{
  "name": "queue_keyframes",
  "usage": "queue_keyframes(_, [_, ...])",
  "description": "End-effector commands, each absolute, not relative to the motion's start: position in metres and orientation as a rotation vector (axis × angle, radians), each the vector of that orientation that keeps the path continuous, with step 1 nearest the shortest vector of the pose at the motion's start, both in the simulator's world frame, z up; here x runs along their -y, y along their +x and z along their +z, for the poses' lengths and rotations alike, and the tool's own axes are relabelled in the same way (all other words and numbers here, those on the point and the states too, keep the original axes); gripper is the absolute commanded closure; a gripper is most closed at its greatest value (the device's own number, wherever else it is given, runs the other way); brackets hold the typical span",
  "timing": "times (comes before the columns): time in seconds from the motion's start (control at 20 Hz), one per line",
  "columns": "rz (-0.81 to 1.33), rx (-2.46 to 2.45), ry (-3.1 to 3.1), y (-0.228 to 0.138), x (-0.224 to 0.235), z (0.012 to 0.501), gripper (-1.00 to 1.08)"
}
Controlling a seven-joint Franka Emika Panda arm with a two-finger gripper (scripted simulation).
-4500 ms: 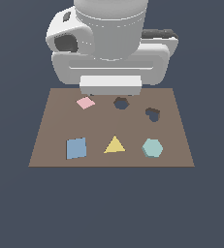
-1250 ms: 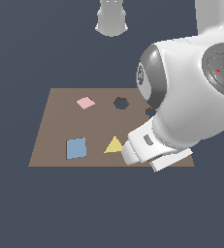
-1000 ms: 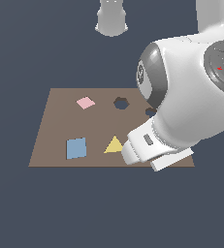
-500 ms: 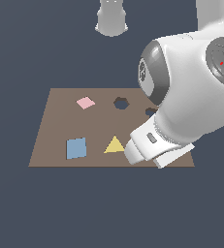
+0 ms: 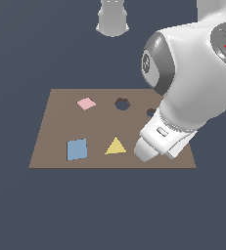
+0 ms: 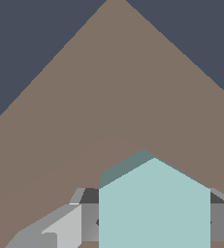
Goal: Insert a designated object into the corresponding slot on a board.
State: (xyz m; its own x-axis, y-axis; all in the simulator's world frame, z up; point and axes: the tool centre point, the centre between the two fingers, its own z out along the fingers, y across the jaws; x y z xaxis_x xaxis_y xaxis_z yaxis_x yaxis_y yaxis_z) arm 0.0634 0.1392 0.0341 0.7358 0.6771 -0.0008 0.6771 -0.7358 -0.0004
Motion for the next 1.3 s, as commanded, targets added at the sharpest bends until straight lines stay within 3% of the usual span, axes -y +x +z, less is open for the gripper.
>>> queue_keyframes(0.0, [0.0, 1.268, -2.875, 0.054, -0.142, 0.035, 1.08])
queue_keyframes(0.6, [0.0, 1.955, -2.46, -0.005, -0.137, 0.037, 1.08])
queue_keyframes(1.25, [0.0, 2.522, -1.875, -0.054, -0.103, 0.038, 1.08])
